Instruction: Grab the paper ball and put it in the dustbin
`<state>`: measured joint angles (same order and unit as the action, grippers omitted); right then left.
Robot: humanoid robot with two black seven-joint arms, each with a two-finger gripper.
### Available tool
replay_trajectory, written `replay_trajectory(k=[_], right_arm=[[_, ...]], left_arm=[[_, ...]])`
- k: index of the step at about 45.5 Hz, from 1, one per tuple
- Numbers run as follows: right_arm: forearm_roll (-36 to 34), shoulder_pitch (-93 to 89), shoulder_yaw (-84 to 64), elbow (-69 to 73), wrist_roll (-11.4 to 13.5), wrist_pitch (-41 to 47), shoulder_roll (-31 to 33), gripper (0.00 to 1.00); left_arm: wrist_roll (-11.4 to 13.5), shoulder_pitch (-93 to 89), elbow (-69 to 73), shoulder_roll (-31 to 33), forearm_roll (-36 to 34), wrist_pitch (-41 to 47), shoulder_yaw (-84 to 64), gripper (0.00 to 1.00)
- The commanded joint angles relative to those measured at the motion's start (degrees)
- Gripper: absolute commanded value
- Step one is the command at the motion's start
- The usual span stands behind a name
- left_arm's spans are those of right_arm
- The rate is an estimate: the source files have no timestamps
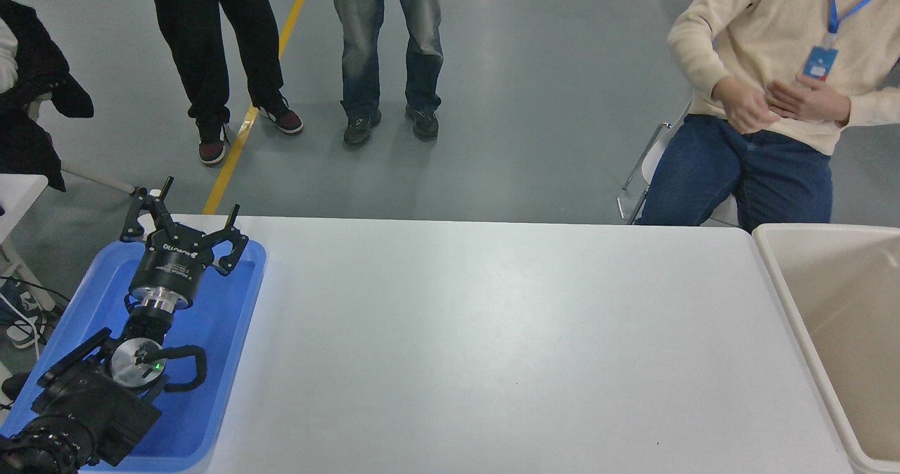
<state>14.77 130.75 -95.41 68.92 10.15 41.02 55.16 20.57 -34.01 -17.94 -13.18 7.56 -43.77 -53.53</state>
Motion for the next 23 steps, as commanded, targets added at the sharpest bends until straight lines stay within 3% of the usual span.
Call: replay_trajectory(k=[1,15,23], right_arm=[[-2.02,-19.9,13.91,-9.23,0.05,-9.46,0.83,0.0],[-2.73,-48.82,38.53,-26.37,0.31,-12.02,0.12,0.0],[-2.82,-59.37,46.62,-33.05,0.4,-16.84,-3.65,0.0]], left_arm=[[0.0,0.0,0.01,0.0,0.0,0.0,0.0,1.0],[0.0,0.0,0.01,0.0,0.0,0.0,0.0,1.0],[0.09,0.0,0.01,0.0,0.0,0.0,0.0,1.0]])
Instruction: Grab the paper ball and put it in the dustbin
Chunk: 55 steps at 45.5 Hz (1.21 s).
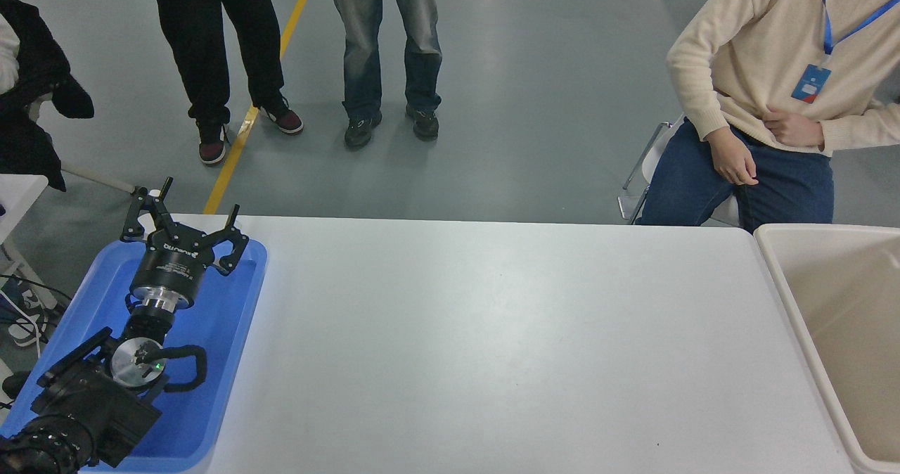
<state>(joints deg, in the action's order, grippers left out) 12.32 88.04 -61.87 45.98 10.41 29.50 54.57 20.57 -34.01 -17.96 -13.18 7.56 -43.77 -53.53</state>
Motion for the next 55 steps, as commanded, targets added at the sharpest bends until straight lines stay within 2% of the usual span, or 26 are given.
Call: replay_trajectory(k=[1,9,18,25,36,55], right_arm=[[-0.37,-17.98,14.05,-10.82,0.14,-6.29,-3.59,0.0],[-0.37,-27.56,23.01,-16.09,0.05,-15.08,-6.49,0.0],[-0.37,-38.64,32.86,-24.7,-0.13,-26.33,-13.61,0.0],[-0.37,-44.44,39.19,-31.73,-0.3,-27.92,-18.18,0.0],[-0.37,-49.54,40.08,-42.55,-0.3,-29.06,-25.91,0.0],[-0.37,-50.69,39.99,-42.99,-0.39,-35.66,-28.29,0.0]], left_arm=[[-0.01,0.0,0.03,0.0,0.0,0.0,0.0,1.0],[0.08,0.0,0.03,0.0,0.0,0.0,0.0,1.0],[0.08,0.0,0.03,0.0,0.0,0.0,0.0,1.0],[0.08,0.0,0.03,0.0,0.0,0.0,0.0,1.0],[0.08,0.0,0.03,0.0,0.0,0.0,0.0,1.0],[0.08,0.0,0.03,0.0,0.0,0.0,0.0,1.0]])
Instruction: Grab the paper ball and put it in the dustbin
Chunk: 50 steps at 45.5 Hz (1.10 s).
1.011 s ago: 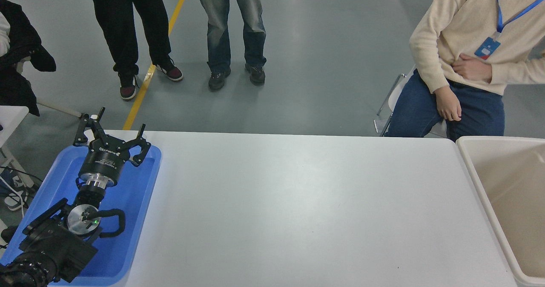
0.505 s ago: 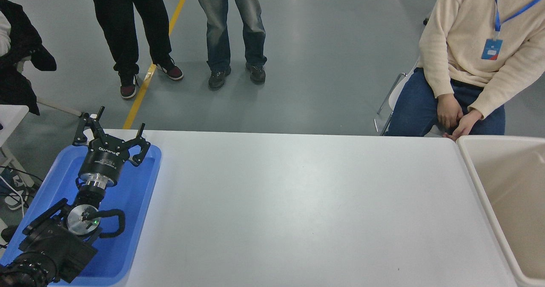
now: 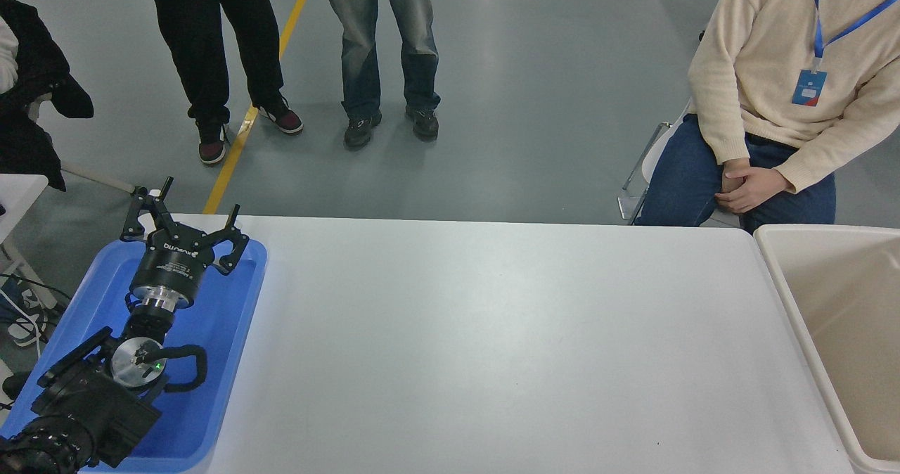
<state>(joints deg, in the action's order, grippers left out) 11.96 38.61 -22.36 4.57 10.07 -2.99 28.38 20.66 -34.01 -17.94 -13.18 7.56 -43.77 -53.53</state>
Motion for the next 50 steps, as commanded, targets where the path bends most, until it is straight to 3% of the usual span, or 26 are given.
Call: replay_trajectory(k=[1,21,24,26,27,50], right_arm=[[0.0,-1.25,0.48,-1.59,-0.05,-3.33,-2.19,0.0],[0.17,-1.16,0.13,-2.2,-0.05,-4.21,-2.54,0.03],[0.17,-1.25,-0.05,-3.95,-0.05,-6.14,-2.46,0.49],[0.17,-1.25,-0.05,-4.92,-0.05,-7.55,-2.46,0.71],[0.17,-1.25,0.04,-5.1,-0.05,-8.34,-2.46,0.76],[0.09,-1.16,0.57,-4.84,-0.05,-10.19,-2.46,0.78]], left_arm=[[0.0,0.0,-0.08,0.0,0.0,0.0,0.0,1.0],[0.0,0.0,-0.08,0.0,0.0,0.0,0.0,1.0],[0.0,0.0,0.01,0.0,0.0,0.0,0.0,1.0],[0.0,0.0,0.01,0.0,0.0,0.0,0.0,1.0],[0.0,0.0,-0.08,0.0,0.0,0.0,0.0,1.0],[0.0,0.0,-0.08,0.0,0.0,0.0,0.0,1.0]])
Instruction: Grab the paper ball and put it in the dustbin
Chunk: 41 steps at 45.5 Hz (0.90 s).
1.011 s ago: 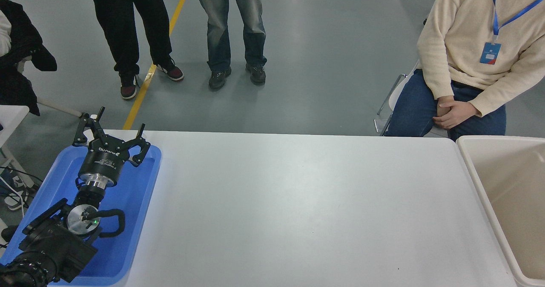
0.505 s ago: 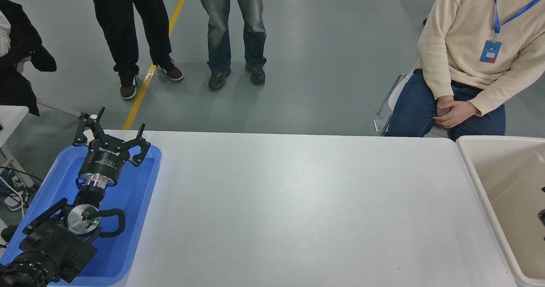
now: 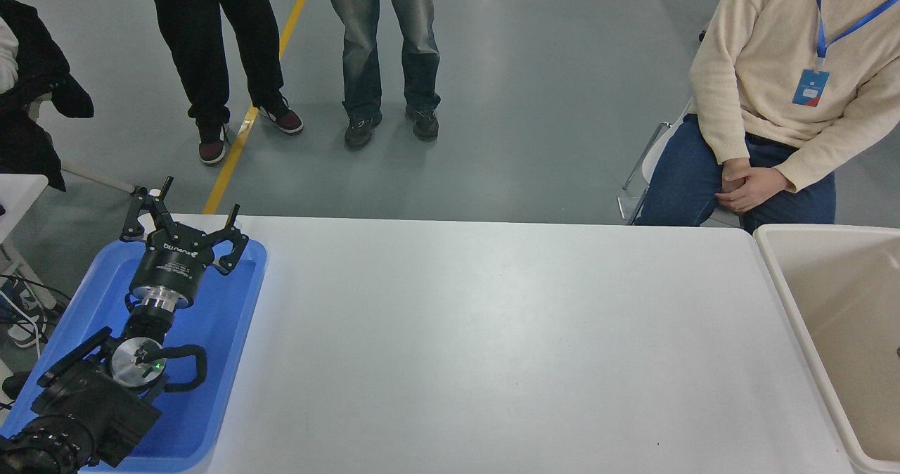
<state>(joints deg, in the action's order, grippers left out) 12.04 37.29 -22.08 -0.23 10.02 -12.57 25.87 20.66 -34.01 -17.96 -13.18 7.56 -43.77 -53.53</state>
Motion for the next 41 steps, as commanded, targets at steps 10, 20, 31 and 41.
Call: replay_trajectory(k=[10,20,31,41], right_arm=[[0.0,0.41,0.37,-0.03,0.0,-0.7,0.15,0.78],[0.78,3.93,15.99,2.77,0.0,-0.35,2.34,0.89],[1.41,5.42,41.13,19.91,0.09,-0.17,11.13,1.0],[1.32,4.72,50.19,27.38,0.09,0.27,11.22,1.0]], left_arm=[[0.0,0.0,0.03,0.0,0.0,0.0,0.0,1.0],[0.0,0.0,0.03,0.0,0.0,0.0,0.0,1.0],[0.0,0.0,0.03,0.0,0.0,0.0,0.0,1.0],[0.0,0.0,-0.06,0.09,0.0,0.0,0.0,1.0]])
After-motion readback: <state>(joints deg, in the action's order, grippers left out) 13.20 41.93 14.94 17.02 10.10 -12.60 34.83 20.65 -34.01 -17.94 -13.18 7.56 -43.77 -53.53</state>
